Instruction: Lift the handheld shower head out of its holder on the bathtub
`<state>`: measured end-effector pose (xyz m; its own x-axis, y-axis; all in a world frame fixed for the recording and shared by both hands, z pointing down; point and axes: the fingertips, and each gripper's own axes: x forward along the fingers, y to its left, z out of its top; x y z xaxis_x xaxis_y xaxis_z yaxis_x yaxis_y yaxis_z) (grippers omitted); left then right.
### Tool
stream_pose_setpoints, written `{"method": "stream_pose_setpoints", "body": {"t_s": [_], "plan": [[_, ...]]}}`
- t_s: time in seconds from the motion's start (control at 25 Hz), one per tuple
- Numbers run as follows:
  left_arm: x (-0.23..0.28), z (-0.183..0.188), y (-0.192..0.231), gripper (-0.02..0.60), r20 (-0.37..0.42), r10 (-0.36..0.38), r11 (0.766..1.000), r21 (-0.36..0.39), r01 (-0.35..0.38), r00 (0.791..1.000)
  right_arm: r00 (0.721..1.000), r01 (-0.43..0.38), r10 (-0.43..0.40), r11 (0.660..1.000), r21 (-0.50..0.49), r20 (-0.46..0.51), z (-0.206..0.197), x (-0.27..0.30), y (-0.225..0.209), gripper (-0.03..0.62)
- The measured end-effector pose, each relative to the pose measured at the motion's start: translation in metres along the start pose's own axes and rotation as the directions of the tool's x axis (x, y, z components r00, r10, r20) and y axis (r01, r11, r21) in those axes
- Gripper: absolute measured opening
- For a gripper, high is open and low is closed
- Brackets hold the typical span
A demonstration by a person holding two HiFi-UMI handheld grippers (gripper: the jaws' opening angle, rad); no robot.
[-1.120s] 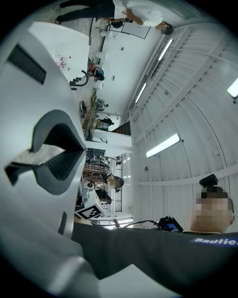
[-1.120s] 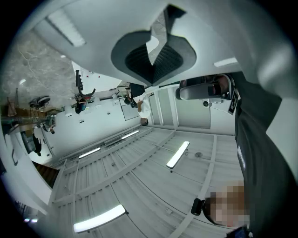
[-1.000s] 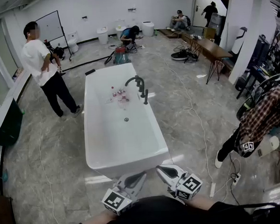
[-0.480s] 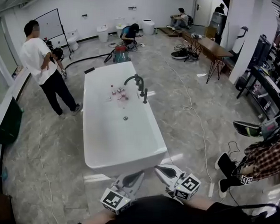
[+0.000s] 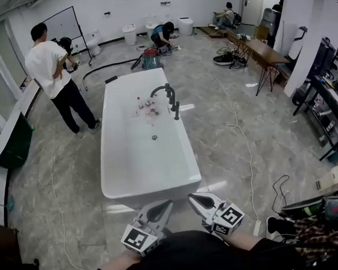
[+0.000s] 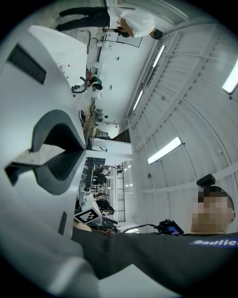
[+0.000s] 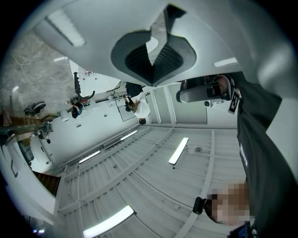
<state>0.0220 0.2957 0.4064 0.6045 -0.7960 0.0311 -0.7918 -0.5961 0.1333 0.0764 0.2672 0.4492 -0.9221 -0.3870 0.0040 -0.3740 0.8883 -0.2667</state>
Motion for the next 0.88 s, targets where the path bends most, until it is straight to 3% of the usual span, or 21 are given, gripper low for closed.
{"method": "stream_pose_setpoints", "body": {"t_s": [0.2,0.36,0.64,0.88], "plan": [[0.021,0.006,0.038,0.005,0.006,0.0,1.0,0.012,0.0,1.0,1.0,0.016,-0.016,1.0,0.002,-0.011,0.005,0.027,-0.029,-0.008],[0.043,0.014,0.105,0.005,0.017,-0.012,1.0,0.003,0.012,1.0,0.998,0.057,-0.057,0.998,0.0,-0.033,0.013,0.075,-0.063,-0.008],[0.09,0.031,0.227,0.005,0.017,-0.084,0.996,0.026,0.083,0.996,0.98,0.197,-0.197,0.98,0.018,-0.012,0.032,0.159,-0.131,-0.008],[0.148,0.032,0.285,0.005,0.013,-0.121,0.992,0.049,0.12,0.993,0.972,0.233,-0.232,0.972,0.025,-0.038,0.029,0.186,-0.174,-0.008]]}}
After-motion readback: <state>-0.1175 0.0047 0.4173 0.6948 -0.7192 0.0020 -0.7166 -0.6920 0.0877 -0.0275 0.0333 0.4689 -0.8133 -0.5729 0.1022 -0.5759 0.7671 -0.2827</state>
